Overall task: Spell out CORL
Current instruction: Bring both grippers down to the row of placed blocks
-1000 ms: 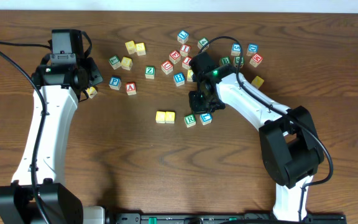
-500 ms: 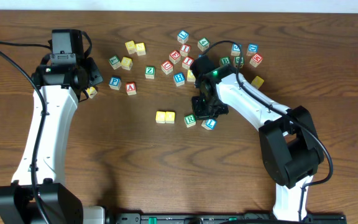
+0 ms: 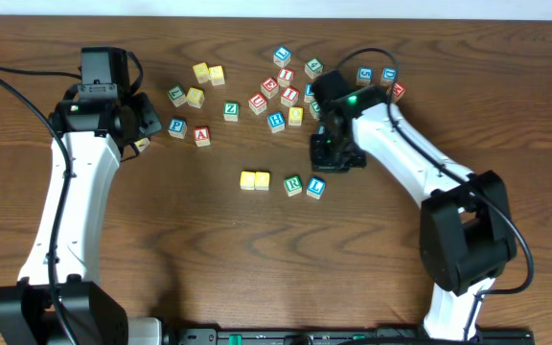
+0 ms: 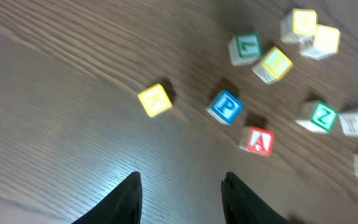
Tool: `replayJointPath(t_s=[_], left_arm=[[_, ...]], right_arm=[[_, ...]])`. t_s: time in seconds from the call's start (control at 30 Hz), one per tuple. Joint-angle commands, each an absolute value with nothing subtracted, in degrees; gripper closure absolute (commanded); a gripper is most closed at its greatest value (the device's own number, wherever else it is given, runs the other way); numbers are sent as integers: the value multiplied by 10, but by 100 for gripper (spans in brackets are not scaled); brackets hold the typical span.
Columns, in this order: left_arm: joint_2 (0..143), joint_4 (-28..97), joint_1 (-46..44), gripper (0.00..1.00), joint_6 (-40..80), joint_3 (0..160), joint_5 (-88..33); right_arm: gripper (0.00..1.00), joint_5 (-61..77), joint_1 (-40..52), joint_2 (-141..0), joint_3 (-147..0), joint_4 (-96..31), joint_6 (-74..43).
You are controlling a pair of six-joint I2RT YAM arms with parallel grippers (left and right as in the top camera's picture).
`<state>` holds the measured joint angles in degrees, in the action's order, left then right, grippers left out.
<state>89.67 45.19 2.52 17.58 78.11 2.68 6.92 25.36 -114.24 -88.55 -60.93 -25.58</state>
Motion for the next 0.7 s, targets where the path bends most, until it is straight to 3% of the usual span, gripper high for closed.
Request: replayJointPath(t_s=[0.0, 0.17, 0.63, 0.67], left_arm=[[930, 467, 17, 70, 144, 762, -43], [1004, 480, -30, 81, 133, 762, -75], [1074, 493, -118, 81, 151, 762, -76], [1086, 490, -123, 87, 151, 762, -85]], right_arm=[[99, 75, 240, -1129, -891, -631, -283], [99, 77, 251, -1132, -879, -658, -288], [99, 81, 260, -1136, -817, -594, -315], [99, 81, 260, -1136, -808, -591, -319]])
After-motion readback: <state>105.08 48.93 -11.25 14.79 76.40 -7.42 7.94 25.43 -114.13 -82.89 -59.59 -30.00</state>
